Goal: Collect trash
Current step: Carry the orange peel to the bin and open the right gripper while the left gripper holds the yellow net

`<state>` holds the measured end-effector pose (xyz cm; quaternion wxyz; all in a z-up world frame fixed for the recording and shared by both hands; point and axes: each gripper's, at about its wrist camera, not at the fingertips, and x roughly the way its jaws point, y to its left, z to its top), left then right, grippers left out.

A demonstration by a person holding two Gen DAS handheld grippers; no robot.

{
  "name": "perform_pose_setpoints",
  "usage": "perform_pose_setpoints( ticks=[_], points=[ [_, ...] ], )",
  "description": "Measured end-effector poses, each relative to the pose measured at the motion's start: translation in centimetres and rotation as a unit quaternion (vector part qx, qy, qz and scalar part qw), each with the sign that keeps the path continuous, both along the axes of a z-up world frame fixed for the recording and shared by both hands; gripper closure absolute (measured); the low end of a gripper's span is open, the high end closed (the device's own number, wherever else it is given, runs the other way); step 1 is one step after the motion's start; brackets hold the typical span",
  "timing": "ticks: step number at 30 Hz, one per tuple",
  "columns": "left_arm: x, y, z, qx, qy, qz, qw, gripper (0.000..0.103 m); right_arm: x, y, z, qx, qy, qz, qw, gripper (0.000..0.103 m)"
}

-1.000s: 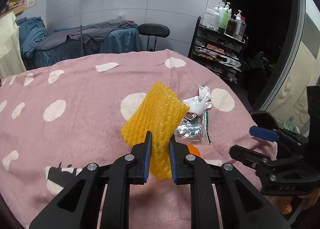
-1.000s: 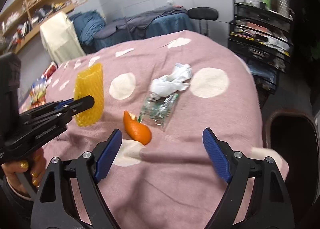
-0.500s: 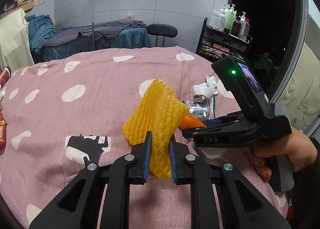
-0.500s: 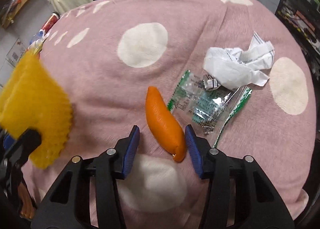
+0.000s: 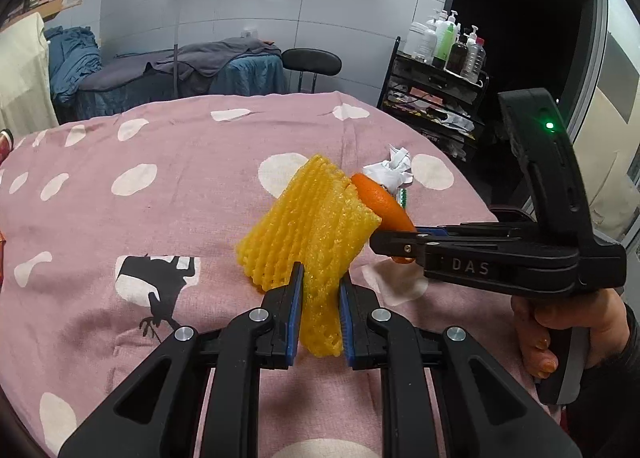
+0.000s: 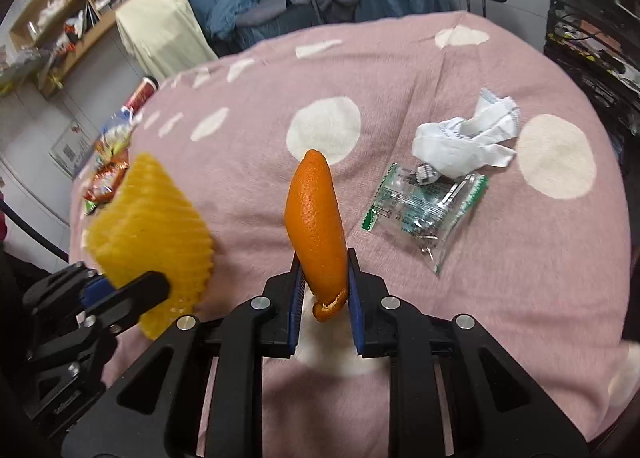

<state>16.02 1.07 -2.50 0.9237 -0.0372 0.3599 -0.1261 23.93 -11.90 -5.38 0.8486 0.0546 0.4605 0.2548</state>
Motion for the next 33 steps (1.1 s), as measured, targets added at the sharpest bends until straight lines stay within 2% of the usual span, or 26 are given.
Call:
perform_pose_setpoints(
  ticks=[3,8,14,20,33],
  points=[
    [-0.4,-1.0,0.1,-0.001,-0.003,-0.012,0.9999,0.086,-1.7,-1.6,1.1,0.015,-0.023,-0.026,0.999,0.082],
    [-0.9,-2.8,0.6,-0.008,-0.01,-0.038,0.9992,0.086,-4.1,-4.7,2.3,0.013,-0.057,-0.075,0.995,0.082],
    [-1.3,-5.5,0.8,-0.007,-0.017,-0.074,0.9971,0.086,-6.7,-9.3,2.8,0.0,-0.095,-0.144,0.985,0.082],
    [-1.3,-8.6,1.1,-0.007,-0.021,-0.12,0.9925,0.086,-9.1,-14.2,2.4,-0.007,-0.096,-0.201,0.975,0.082],
    [-1.9,-15.5,1.0,0.011,-0.027,-0.206,0.978,0.086,-12.5,-22.9,0.1,-0.013,-0.067,-0.312,0.948,0.082]
  ],
)
